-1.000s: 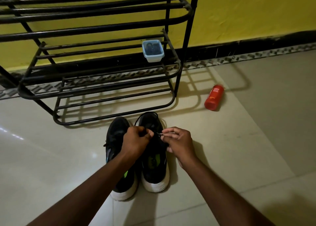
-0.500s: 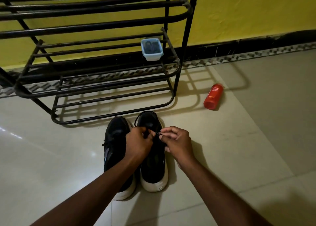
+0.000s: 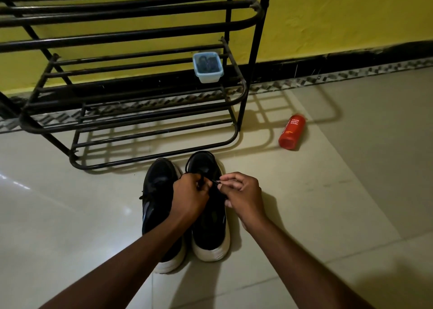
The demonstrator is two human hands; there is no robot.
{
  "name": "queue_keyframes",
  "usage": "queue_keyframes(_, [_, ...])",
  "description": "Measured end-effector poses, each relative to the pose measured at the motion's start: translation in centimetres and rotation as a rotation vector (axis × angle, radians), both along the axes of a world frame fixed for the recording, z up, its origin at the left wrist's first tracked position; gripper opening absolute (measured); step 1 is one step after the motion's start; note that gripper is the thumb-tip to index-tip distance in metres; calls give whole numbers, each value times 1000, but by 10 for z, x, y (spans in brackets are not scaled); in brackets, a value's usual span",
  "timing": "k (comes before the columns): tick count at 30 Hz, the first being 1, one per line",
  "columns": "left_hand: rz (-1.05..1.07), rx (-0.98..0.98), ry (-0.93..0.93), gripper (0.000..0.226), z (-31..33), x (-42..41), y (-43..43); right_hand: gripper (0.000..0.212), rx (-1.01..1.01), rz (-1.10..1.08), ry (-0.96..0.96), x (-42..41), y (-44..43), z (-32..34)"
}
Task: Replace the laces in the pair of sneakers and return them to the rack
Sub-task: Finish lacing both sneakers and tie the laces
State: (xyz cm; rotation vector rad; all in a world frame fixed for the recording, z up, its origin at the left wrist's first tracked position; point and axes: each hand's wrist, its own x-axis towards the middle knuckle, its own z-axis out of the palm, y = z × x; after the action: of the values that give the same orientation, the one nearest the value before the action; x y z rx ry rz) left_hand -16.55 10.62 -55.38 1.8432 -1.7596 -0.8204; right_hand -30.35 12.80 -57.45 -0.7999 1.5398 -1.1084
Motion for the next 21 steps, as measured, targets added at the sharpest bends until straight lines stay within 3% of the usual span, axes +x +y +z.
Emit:
queue_keyframes(11, [-15,-62,37,6,4,2,3,7,-24,-6,-38,-2,-3,2])
queue_keyframes(21, [12,-15,59,14,4,4,0,15,-261,98,429,-4,-14,5])
